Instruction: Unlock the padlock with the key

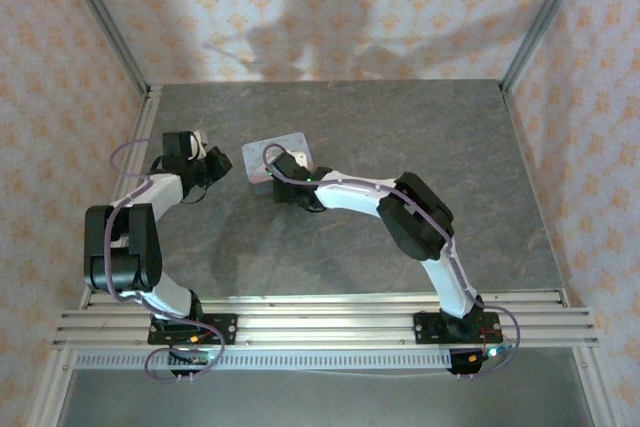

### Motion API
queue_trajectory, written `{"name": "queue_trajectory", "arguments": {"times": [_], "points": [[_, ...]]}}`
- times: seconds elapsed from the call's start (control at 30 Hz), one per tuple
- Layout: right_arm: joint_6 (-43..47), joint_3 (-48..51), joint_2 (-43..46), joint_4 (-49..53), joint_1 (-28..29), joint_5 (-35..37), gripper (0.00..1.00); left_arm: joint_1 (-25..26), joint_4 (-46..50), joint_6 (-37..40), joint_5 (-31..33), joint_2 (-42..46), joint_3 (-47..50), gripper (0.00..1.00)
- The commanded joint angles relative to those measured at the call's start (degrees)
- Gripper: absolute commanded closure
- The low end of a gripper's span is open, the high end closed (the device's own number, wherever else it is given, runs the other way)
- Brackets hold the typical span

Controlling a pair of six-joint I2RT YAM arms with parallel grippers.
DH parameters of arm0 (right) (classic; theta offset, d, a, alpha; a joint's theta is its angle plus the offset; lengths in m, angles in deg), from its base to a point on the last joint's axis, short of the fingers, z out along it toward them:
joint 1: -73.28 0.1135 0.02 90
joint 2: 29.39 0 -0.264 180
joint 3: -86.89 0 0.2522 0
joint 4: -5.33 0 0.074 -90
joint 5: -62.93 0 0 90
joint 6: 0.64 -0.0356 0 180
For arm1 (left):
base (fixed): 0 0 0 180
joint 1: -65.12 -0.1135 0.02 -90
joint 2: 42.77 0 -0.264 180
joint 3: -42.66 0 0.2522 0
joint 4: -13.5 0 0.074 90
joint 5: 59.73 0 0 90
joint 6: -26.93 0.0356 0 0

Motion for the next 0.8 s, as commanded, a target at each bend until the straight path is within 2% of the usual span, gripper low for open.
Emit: {"name": "queue_trajectory", "arguments": {"times": [0.0, 0.4, 0.77], "points": [[-0.6, -3.3, -2.3, 2.1, 0.2, 1.5, 0.45, 1.4, -1.5, 1.1, -3.0, -2.3, -2.4, 1.0], [2.3, -8.7, -5.5, 4.7, 0.2, 2.8, 0.46, 5.5, -1.1, 3.8, -7.4, -8.3, -5.8, 1.0], [3.7, -5.4, -3.8, 4.0, 0.2, 4.1, 0.76, 7.4, 0.4, 6.1, -9.7, -9.2, -7.2, 1.0]]}}
